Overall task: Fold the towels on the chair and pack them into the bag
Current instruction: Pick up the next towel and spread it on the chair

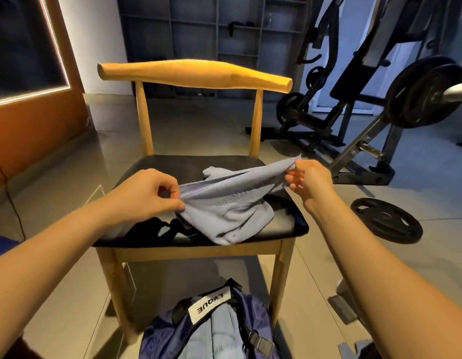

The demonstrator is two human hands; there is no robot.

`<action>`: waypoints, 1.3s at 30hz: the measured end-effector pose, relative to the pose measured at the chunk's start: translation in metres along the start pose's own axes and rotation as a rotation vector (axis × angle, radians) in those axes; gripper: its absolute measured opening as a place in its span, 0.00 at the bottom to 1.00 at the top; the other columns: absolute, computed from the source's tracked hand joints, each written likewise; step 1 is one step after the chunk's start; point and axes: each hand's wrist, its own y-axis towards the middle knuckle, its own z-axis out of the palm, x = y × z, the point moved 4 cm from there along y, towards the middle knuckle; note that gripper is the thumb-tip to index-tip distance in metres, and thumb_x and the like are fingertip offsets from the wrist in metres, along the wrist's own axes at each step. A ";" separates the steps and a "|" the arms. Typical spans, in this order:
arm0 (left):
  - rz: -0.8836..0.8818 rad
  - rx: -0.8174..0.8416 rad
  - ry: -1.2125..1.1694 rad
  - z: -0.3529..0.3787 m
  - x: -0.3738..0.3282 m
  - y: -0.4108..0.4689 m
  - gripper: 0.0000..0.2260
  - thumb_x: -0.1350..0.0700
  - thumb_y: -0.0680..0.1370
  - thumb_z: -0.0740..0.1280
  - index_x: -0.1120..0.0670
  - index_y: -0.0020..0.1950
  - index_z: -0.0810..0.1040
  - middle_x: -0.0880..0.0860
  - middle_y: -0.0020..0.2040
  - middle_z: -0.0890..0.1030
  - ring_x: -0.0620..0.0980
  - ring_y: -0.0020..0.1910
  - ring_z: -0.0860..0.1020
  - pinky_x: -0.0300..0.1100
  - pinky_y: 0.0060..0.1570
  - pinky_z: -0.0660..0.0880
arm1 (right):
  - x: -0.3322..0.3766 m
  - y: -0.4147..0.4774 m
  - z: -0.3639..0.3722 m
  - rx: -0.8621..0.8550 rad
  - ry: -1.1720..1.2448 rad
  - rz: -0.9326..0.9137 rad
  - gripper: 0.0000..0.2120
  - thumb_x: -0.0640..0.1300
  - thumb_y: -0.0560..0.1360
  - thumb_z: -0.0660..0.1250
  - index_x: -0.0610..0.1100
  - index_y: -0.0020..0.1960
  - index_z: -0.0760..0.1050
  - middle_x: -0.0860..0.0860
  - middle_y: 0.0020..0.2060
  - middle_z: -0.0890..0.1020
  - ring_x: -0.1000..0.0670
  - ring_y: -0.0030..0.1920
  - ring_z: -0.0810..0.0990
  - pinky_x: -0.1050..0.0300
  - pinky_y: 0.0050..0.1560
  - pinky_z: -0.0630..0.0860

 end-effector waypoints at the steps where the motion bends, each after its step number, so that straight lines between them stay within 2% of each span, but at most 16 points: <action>1: 0.000 -0.041 -0.016 -0.007 0.002 0.000 0.09 0.50 0.74 0.77 0.50 0.36 0.81 0.49 0.33 0.81 0.49 0.36 0.78 0.44 0.37 0.75 | 0.003 0.000 0.000 0.005 -0.023 -0.043 0.05 0.40 0.81 0.63 0.43 0.50 0.78 0.48 0.33 0.76 0.53 0.30 0.75 0.61 0.32 0.73; 5: -0.031 -0.247 -0.146 -0.032 0.017 0.001 0.07 0.53 0.78 0.73 0.51 0.41 0.81 0.50 0.37 0.82 0.47 0.38 0.78 0.46 0.42 0.76 | 0.018 -0.008 0.000 0.013 -0.123 -0.214 0.07 0.44 0.80 0.67 0.42 0.53 0.80 0.45 0.43 0.77 0.46 0.42 0.72 0.50 0.44 0.73; 9: -0.058 -0.398 -0.241 -0.056 0.021 0.001 0.05 0.57 0.80 0.71 0.52 0.44 0.80 0.48 0.38 0.82 0.43 0.38 0.79 0.34 0.40 0.74 | 0.047 -0.025 0.005 0.014 -0.155 -0.358 0.07 0.46 0.82 0.66 0.43 0.52 0.80 0.50 0.37 0.76 0.53 0.36 0.70 0.56 0.38 0.69; 13: -0.115 -0.494 -0.391 -0.084 0.022 0.007 0.03 0.56 0.79 0.72 0.52 0.45 0.83 0.48 0.40 0.84 0.43 0.41 0.82 0.40 0.45 0.77 | 0.086 -0.040 0.017 0.063 -0.200 -0.442 0.07 0.46 0.82 0.66 0.44 0.51 0.81 0.54 0.30 0.75 0.53 0.33 0.70 0.56 0.34 0.67; 17: -0.115 -0.533 -0.466 -0.121 0.017 0.015 0.04 0.53 0.79 0.72 0.52 0.49 0.85 0.51 0.46 0.85 0.49 0.48 0.82 0.42 0.48 0.76 | 0.135 -0.051 0.031 0.102 -0.172 -0.482 0.06 0.45 0.81 0.69 0.45 0.54 0.84 0.50 0.41 0.84 0.51 0.41 0.78 0.56 0.41 0.77; 19: -0.086 -0.542 -0.445 -0.147 0.013 0.016 0.06 0.51 0.79 0.72 0.52 0.51 0.84 0.50 0.46 0.84 0.47 0.47 0.81 0.40 0.46 0.75 | 0.155 -0.059 0.040 0.202 -0.132 -0.499 0.06 0.43 0.81 0.69 0.44 0.55 0.84 0.50 0.39 0.83 0.51 0.38 0.76 0.59 0.36 0.74; 20: -0.075 -0.539 -0.444 -0.161 0.012 0.017 0.06 0.51 0.79 0.72 0.52 0.52 0.84 0.48 0.44 0.84 0.45 0.45 0.81 0.38 0.44 0.74 | 0.163 -0.065 0.045 0.277 -0.098 -0.509 0.06 0.41 0.80 0.69 0.43 0.54 0.83 0.50 0.37 0.82 0.51 0.36 0.74 0.61 0.33 0.70; 22: -0.082 -0.523 -0.435 -0.187 0.016 0.018 0.05 0.52 0.79 0.72 0.52 0.49 0.84 0.44 0.35 0.82 0.42 0.36 0.79 0.37 0.40 0.73 | 0.180 -0.078 0.053 0.453 -0.034 -0.504 0.04 0.39 0.80 0.68 0.41 0.52 0.82 0.49 0.38 0.82 0.50 0.37 0.73 0.59 0.33 0.66; 24: -0.100 -0.513 -0.445 -0.208 0.022 0.019 0.05 0.55 0.77 0.74 0.56 0.47 0.84 0.45 0.30 0.80 0.43 0.31 0.75 0.38 0.36 0.72 | 0.194 -0.090 0.060 0.567 -0.045 -0.504 0.04 0.38 0.80 0.67 0.39 0.52 0.80 0.48 0.39 0.80 0.50 0.36 0.73 0.59 0.33 0.65; 25: -0.102 -0.508 -0.469 -0.215 0.024 0.019 0.05 0.57 0.76 0.75 0.59 0.47 0.84 0.46 0.30 0.79 0.45 0.31 0.73 0.37 0.34 0.71 | 0.198 -0.091 0.063 0.537 -0.082 -0.517 0.04 0.38 0.80 0.68 0.38 0.52 0.79 0.47 0.38 0.80 0.52 0.34 0.73 0.60 0.32 0.66; 28: -0.094 -0.477 -0.486 -0.224 0.024 0.020 0.05 0.61 0.75 0.76 0.60 0.48 0.83 0.52 0.35 0.82 0.44 0.30 0.76 0.32 0.32 0.73 | 0.206 -0.086 0.069 0.231 -0.261 -0.555 0.02 0.36 0.79 0.69 0.39 0.50 0.81 0.46 0.35 0.80 0.52 0.28 0.74 0.57 0.30 0.69; 30: -0.096 -0.445 -0.423 -0.224 0.022 0.022 0.06 0.59 0.75 0.76 0.56 0.50 0.84 0.53 0.40 0.85 0.46 0.38 0.80 0.36 0.38 0.76 | 0.205 -0.087 0.079 0.233 -0.256 -0.495 0.03 0.35 0.79 0.69 0.39 0.50 0.81 0.44 0.35 0.79 0.51 0.26 0.75 0.58 0.27 0.70; 32: -0.116 -0.439 -0.388 -0.224 0.023 0.023 0.06 0.57 0.76 0.76 0.54 0.52 0.85 0.53 0.44 0.85 0.50 0.44 0.81 0.39 0.41 0.75 | 0.204 -0.086 0.085 0.243 -0.196 -0.443 0.03 0.34 0.79 0.69 0.40 0.50 0.80 0.44 0.37 0.80 0.50 0.26 0.76 0.59 0.27 0.72; 36: -0.159 -0.397 -0.436 -0.223 0.030 0.023 0.07 0.55 0.77 0.74 0.56 0.52 0.85 0.53 0.47 0.83 0.51 0.48 0.80 0.39 0.41 0.75 | 0.204 -0.077 0.085 0.183 -0.219 -0.425 0.06 0.35 0.79 0.68 0.38 0.56 0.79 0.42 0.43 0.82 0.51 0.27 0.78 0.60 0.28 0.74; 39: -0.156 -0.346 -0.523 -0.221 0.035 0.026 0.09 0.54 0.77 0.73 0.60 0.52 0.84 0.54 0.46 0.83 0.52 0.50 0.80 0.41 0.43 0.75 | 0.203 -0.068 0.086 0.186 -0.184 -0.397 0.08 0.35 0.80 0.68 0.38 0.58 0.78 0.41 0.44 0.82 0.50 0.27 0.80 0.60 0.27 0.76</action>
